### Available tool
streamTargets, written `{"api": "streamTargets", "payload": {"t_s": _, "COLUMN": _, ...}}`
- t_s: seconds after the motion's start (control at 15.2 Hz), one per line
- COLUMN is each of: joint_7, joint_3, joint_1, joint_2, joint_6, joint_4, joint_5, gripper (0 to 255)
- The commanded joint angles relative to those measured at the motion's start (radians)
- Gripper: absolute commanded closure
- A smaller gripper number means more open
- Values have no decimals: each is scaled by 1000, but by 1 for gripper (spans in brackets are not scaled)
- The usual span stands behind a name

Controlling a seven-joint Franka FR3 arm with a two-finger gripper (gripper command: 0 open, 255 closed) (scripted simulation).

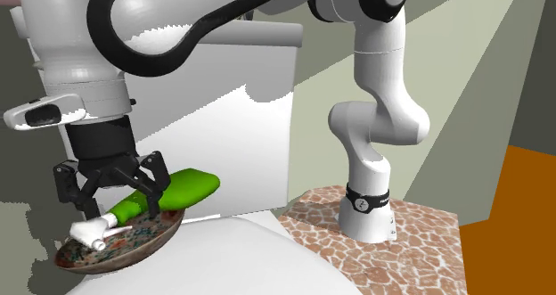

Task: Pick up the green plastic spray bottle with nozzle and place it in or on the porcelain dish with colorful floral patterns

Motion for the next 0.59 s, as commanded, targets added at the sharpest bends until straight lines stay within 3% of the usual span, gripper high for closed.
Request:
{"api": "streamTargets", "payload": {"t_s": 0.0, "joint_7": -3, "joint_3": -21, "joint_1": 0, "joint_2": -2, "joint_6": -37, "joint_4": 23, "joint_5": -76, "gripper": 0}}
{"api": "streamTargets", "payload": {"t_s": 0.2, "joint_7": 3, "joint_3": -36, "joint_1": 11, "joint_2": -19, "joint_6": -126, "joint_4": 96, "joint_5": -86, "gripper": 0}}
{"api": "streamTargets", "payload": {"t_s": 0.53, "joint_7": 2, "joint_3": -42, "joint_1": 17, "joint_2": -18, "joint_6": -126, "joint_4": 96, "joint_5": -84, "gripper": 0}}
